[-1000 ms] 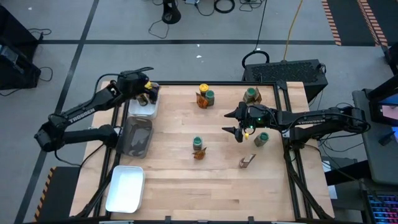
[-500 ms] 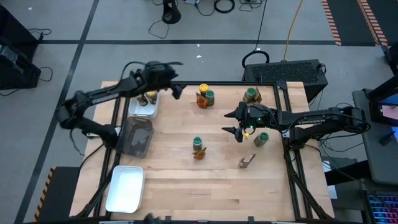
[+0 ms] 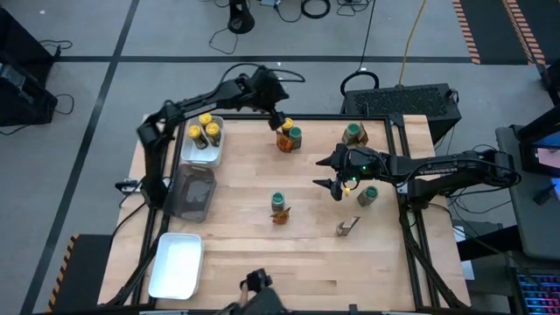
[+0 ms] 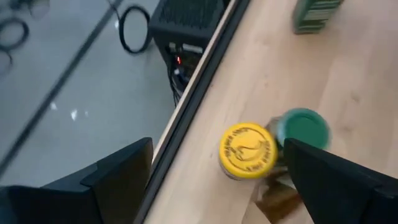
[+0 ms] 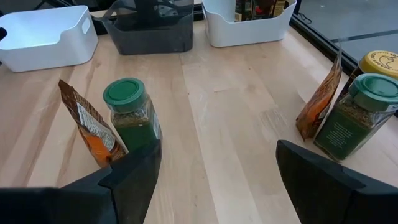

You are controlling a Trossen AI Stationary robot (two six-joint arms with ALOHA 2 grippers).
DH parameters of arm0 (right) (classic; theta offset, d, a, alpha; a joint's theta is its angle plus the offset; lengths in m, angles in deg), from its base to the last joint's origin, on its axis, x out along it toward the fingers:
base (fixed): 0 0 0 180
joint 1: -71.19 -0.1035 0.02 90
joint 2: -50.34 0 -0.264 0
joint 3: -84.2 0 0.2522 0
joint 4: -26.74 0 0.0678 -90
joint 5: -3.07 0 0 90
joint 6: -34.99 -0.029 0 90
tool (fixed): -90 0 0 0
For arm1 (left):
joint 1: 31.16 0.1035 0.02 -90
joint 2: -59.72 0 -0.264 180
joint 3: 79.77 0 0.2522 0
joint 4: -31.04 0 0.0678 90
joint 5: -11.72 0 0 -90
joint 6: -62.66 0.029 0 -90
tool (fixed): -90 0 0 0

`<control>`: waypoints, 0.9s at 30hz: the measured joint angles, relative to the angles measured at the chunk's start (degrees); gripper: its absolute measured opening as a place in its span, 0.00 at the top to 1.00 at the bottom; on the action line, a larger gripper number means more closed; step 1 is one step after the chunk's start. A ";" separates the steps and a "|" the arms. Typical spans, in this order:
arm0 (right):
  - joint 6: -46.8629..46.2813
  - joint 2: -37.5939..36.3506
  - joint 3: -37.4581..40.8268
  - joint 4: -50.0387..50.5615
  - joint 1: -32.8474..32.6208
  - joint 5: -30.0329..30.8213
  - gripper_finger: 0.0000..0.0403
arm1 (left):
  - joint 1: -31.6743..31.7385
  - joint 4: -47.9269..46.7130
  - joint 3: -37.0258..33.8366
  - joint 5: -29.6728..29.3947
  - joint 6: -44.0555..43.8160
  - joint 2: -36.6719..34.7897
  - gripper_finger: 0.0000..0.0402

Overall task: Sort spices by type
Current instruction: Put the yellow seasoning bottle into the top white bin

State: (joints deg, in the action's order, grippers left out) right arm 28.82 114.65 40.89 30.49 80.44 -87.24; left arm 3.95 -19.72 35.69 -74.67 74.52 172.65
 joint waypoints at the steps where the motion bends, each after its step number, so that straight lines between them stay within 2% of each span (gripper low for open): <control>1: 0.22 0.00 0.00 0.09 0.00 0.00 0.26 | 0.22 -1.09 1.79 0.02 -1.70 1.57 0.10; 5: 0.87 0.00 0.00 0.83 0.00 0.00 0.26 | 0.66 -3.36 5.70 0.06 -9.10 5.98 0.10; 15: 1.51 0.00 0.02 1.75 0.00 0.00 0.26 | 0.22 -2.32 5.82 0.24 -21.68 9.77 0.10; 24: 1.51 0.00 0.02 1.71 0.00 0.00 0.26 | -1.53 1.40 5.76 0.15 -22.07 9.78 0.10; 27: 1.51 0.00 0.02 1.69 0.00 0.00 0.26 | -2.28 1.56 5.75 -1.49 -21.91 9.78 0.10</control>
State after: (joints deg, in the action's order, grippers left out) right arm 30.33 114.65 40.92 32.18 80.44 -87.24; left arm 1.67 -18.16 41.44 -76.16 52.61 182.43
